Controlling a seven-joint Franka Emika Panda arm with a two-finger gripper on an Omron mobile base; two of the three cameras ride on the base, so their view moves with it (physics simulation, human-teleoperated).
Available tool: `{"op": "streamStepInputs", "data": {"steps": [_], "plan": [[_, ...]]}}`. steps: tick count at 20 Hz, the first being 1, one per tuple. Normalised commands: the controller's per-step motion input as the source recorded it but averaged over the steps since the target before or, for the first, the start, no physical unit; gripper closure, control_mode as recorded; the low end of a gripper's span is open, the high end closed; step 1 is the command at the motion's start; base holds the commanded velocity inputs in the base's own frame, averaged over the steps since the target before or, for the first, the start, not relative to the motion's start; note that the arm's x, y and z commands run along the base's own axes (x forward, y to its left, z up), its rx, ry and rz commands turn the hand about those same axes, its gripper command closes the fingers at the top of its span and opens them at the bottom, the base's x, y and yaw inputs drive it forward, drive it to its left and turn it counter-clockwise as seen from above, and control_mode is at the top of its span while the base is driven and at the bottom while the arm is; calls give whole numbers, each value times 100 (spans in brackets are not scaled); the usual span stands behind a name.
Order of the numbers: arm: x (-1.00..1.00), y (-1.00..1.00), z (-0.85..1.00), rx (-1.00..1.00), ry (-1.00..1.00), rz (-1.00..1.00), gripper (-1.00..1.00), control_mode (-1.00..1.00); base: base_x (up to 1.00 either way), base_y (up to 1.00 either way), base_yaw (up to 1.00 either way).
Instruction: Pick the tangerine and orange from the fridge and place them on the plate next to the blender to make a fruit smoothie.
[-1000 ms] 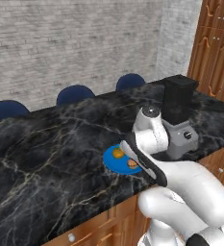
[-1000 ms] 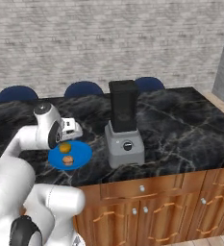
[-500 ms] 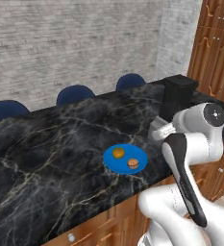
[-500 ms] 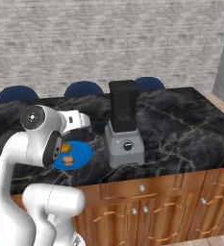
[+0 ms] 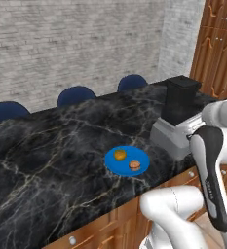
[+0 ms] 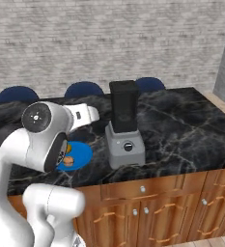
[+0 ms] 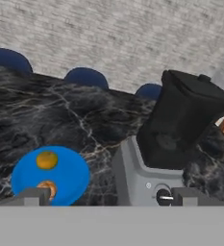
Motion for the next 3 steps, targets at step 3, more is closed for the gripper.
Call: {"op": "streamStepInputs", "data": {"steps": [3], "plan": [[-84,0,0,1,-40,2,-100,-100,0,0,0]]}}
